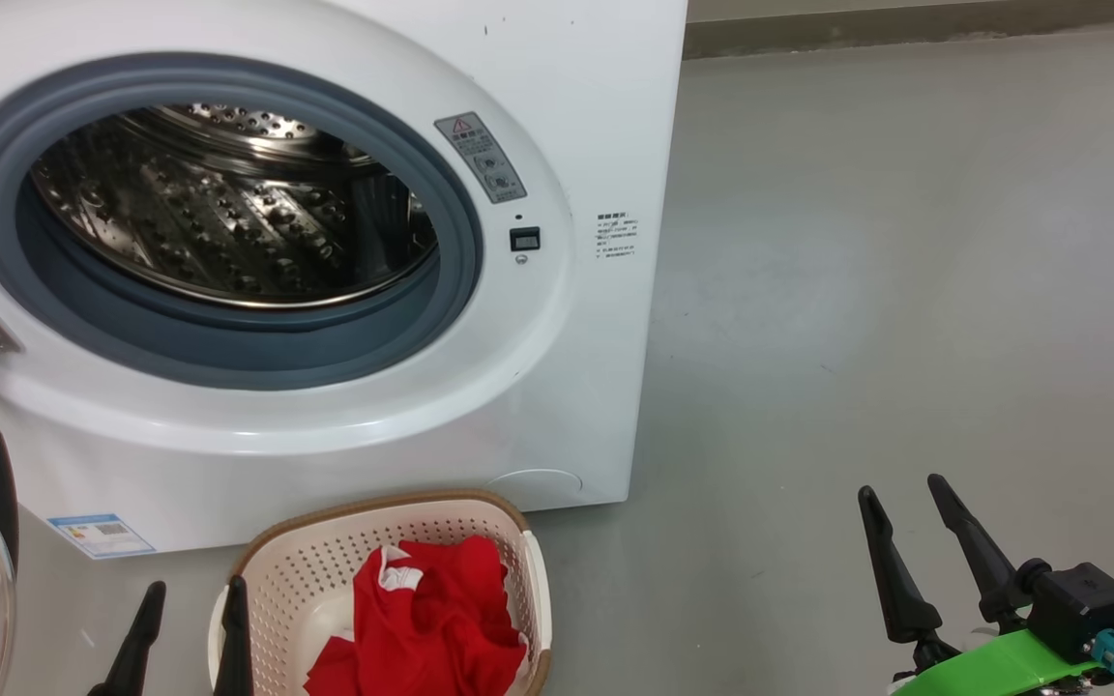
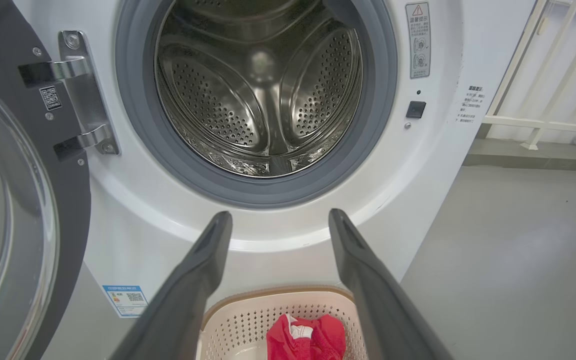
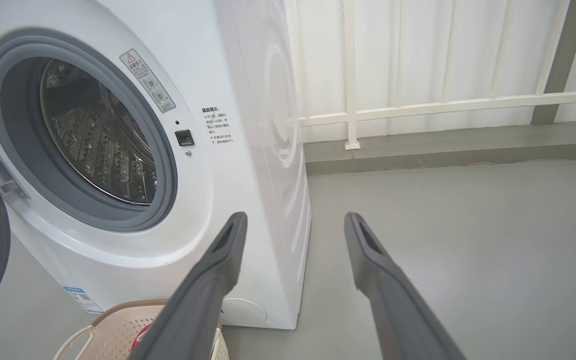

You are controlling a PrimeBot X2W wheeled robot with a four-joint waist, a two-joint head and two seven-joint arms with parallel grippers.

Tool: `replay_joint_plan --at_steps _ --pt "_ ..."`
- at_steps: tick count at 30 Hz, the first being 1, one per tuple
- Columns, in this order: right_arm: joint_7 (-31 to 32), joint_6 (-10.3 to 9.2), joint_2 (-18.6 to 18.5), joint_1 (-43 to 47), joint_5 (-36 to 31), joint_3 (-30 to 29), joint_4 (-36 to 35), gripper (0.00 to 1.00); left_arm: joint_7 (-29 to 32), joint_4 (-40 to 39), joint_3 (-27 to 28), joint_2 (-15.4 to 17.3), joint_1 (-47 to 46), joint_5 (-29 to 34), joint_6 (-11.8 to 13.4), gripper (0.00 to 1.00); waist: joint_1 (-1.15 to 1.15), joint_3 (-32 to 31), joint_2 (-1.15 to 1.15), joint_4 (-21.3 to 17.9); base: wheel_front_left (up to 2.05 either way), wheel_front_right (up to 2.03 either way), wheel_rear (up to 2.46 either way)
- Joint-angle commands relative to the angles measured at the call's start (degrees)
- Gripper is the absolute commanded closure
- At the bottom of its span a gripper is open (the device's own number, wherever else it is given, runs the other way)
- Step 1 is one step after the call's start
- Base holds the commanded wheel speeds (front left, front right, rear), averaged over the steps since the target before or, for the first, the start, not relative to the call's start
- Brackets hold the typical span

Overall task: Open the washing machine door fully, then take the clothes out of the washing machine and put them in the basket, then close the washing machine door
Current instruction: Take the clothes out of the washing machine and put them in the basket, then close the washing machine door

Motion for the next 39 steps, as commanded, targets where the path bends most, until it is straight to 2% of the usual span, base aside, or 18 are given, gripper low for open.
replay_joint_plan --at_steps 1,20,39 --pt "-0.37 0.36 -0.57 0.12 0.48 0.88 -1.53 0.0 -0.29 -1.83 2.16 0.38 -0.77 -0.27 -0.08 0.0 0.0 0.04 0.0 0.05 0.0 0.0 0.0" --pt "-0.37 0.36 -0.35 0.34 0.45 0.69 -1.56 0.0 -0.29 -2.35 1.57 0.37 -0.97 0.82 1.15 0.0 0.0 -0.33 0.0 0.49 -0.07 0.07 0.0" --pt "-0.37 0.36 -0.61 0.52 0.41 0.83 -1.79 0.0 -0.29 -3.16 1.22 0.37 -0.99 0.45 0.88 0.0 0.0 0.29 0.0 1.55 -1.12 1.12 0.0"
